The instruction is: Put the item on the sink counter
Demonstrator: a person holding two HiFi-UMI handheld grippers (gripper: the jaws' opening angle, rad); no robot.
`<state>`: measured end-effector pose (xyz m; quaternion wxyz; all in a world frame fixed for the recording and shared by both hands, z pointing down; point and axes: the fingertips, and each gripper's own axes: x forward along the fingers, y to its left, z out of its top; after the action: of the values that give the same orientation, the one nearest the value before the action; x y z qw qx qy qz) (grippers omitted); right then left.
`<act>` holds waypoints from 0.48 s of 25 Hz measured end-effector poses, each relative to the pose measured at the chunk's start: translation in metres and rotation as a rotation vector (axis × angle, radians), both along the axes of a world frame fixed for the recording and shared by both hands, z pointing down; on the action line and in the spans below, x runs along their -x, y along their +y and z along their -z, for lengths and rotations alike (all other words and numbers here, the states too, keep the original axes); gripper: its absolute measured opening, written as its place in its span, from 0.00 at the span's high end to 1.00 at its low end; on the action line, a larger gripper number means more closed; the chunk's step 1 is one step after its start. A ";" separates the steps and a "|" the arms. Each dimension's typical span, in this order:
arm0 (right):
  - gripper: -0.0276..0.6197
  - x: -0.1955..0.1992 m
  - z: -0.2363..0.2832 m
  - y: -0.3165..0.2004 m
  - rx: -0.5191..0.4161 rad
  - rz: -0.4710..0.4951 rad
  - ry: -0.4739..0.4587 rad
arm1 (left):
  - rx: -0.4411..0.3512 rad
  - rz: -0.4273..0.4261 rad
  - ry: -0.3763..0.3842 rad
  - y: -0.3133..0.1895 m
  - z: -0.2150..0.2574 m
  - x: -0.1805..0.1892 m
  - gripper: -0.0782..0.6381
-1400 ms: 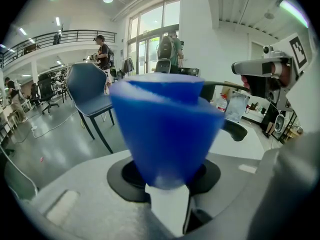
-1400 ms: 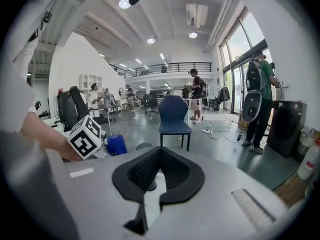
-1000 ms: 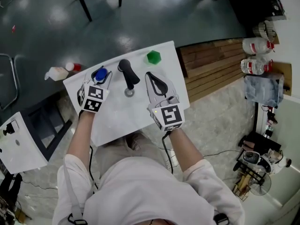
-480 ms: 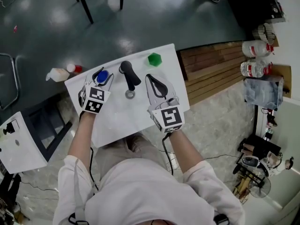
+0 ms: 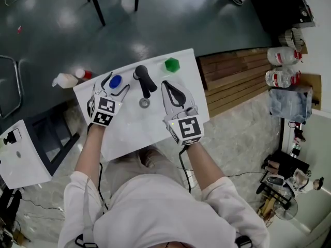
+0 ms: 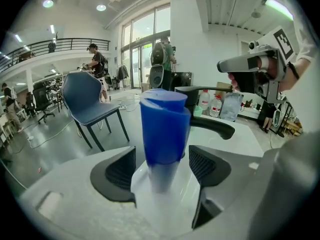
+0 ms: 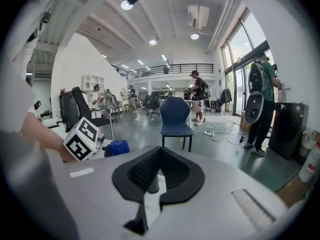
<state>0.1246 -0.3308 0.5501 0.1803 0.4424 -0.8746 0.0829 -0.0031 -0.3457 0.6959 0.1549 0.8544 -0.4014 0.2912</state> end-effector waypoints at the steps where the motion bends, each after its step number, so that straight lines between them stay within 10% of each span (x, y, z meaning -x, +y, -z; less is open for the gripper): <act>1: 0.95 0.001 0.001 0.001 -0.002 0.001 0.000 | -0.002 0.002 -0.003 0.000 0.002 0.001 0.41; 12: 0.95 0.006 0.023 0.013 -0.039 0.005 -0.003 | -0.035 0.020 0.001 0.013 0.029 0.013 0.41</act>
<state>0.1183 -0.3182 0.5276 0.1708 0.4436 -0.8773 0.0662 -0.0158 -0.3330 0.6669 0.1430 0.8531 -0.4150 0.2822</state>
